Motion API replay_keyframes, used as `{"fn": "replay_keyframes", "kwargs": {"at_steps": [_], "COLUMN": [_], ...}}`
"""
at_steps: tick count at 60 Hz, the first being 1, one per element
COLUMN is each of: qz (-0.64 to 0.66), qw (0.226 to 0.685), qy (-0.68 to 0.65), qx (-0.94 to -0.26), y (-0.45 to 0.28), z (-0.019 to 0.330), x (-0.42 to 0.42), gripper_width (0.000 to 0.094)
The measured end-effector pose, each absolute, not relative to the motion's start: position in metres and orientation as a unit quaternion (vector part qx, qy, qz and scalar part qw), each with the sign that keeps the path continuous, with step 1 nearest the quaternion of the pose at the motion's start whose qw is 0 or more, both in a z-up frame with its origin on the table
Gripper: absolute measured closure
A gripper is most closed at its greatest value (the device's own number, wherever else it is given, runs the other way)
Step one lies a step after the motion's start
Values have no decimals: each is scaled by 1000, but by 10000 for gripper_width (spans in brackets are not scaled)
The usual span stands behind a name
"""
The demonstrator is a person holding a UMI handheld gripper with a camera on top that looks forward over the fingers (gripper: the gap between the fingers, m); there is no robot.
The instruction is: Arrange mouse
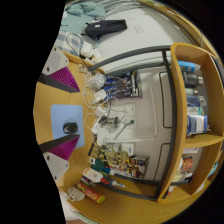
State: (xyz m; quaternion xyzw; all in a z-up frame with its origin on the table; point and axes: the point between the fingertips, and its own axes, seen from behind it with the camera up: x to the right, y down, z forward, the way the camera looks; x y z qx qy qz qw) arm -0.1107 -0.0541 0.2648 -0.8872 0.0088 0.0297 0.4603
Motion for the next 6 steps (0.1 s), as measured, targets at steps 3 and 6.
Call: {"fn": "replay_keyframes", "kwargs": {"at_steps": [3,6], "qz": [32,34], "qw": [462,465], "qy": [9,9], "qx": [-886,-885], "y": [-56,-56], "z": [268,270], "x": [-111,-110], "gripper_width": [95,96]}}
